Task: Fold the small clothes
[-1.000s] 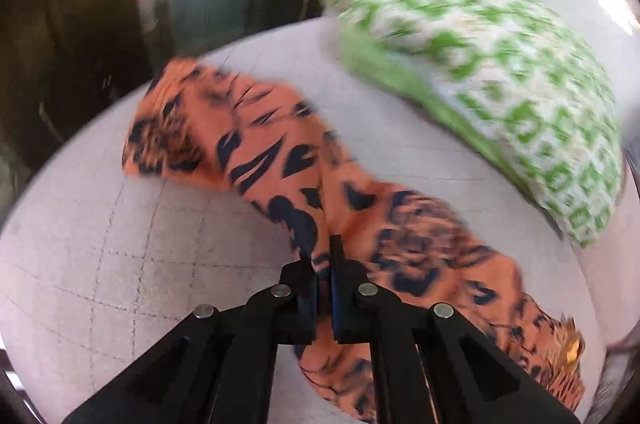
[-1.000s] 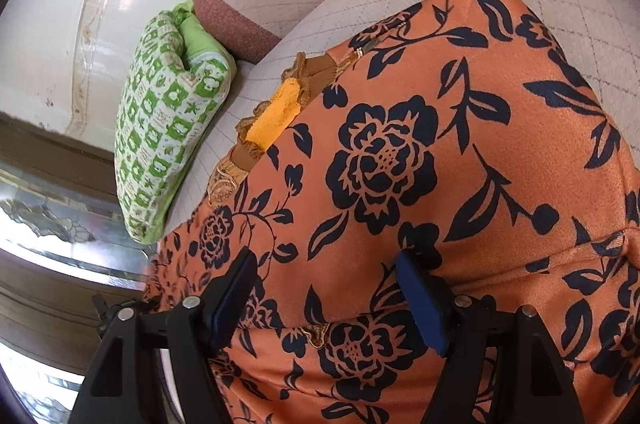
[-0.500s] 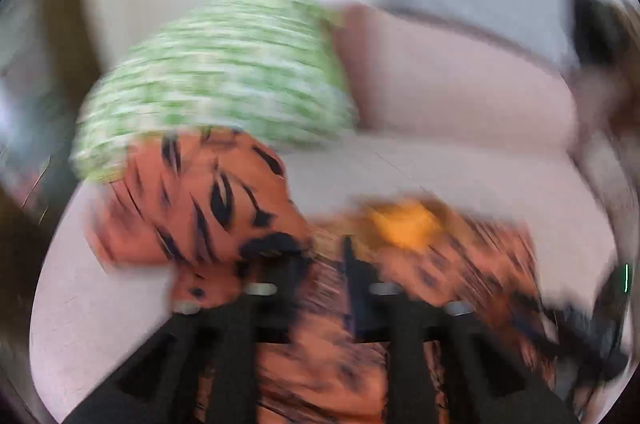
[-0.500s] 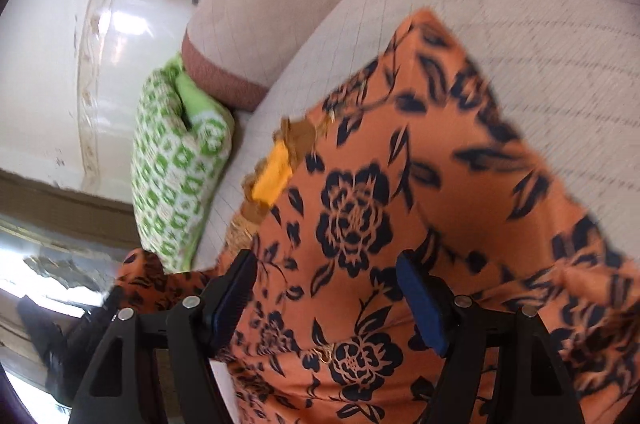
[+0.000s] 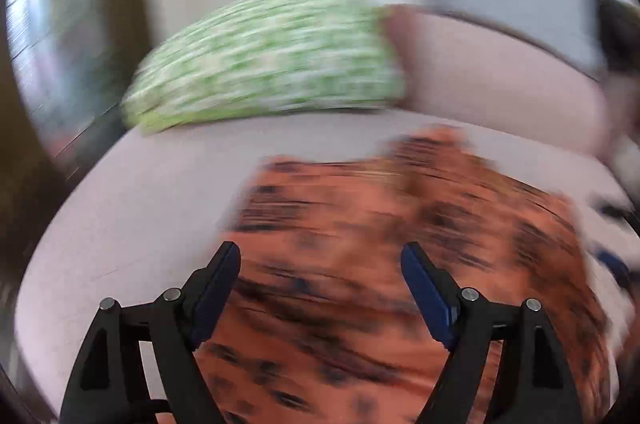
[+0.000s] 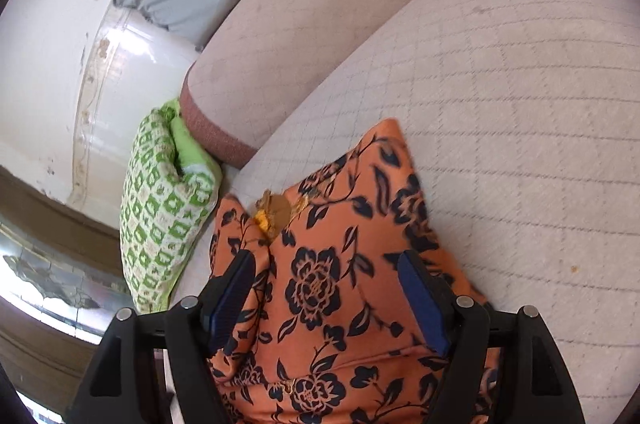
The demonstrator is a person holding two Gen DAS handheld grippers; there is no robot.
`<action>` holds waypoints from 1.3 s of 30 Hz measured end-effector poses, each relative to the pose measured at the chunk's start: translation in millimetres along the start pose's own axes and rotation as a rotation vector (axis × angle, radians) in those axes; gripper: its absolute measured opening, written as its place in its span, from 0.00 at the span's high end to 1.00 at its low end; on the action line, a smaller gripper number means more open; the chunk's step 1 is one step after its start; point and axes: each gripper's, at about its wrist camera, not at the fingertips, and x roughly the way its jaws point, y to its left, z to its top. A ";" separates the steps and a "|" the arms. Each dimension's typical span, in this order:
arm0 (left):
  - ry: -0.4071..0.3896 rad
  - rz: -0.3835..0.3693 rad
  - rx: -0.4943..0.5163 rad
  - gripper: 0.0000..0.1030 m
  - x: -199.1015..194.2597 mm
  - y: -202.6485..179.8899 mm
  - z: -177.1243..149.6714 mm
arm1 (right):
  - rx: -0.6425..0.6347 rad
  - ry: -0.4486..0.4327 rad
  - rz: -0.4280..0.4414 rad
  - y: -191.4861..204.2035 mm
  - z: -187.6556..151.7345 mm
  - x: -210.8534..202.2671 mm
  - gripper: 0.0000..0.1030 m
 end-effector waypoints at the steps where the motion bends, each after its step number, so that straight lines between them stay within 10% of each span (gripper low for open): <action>1: 0.014 0.021 -0.060 0.20 11.1 18.7 5.0 | -0.008 0.008 0.002 2.0 -2.3 3.8 0.25; 7: 0.265 0.117 -0.231 0.19 87.2 65.9 -15.6 | -0.168 0.085 0.017 33.8 -25.0 26.4 0.25; 18: 0.323 0.017 -0.298 0.19 105.5 65.6 -8.4 | -0.523 0.136 -0.112 173.2 -41.1 112.7 0.23; 27: 0.340 0.016 -0.318 0.17 108.5 69.1 -2.6 | -0.738 0.315 -0.452 223.8 -66.3 241.2 0.24; 29: 0.345 0.006 -0.325 0.17 109.4 71.0 -1.9 | -0.752 0.313 -0.464 218.7 -65.9 243.8 0.37; 32: 0.346 -0.005 -0.336 0.17 109.6 73.3 -2.4 | -0.765 0.288 -0.462 216.6 -61.6 226.5 0.80; 39: 0.346 0.001 -0.353 0.17 106.3 78.7 -3.3 | -0.618 0.122 -0.408 161.1 -19.1 120.9 0.91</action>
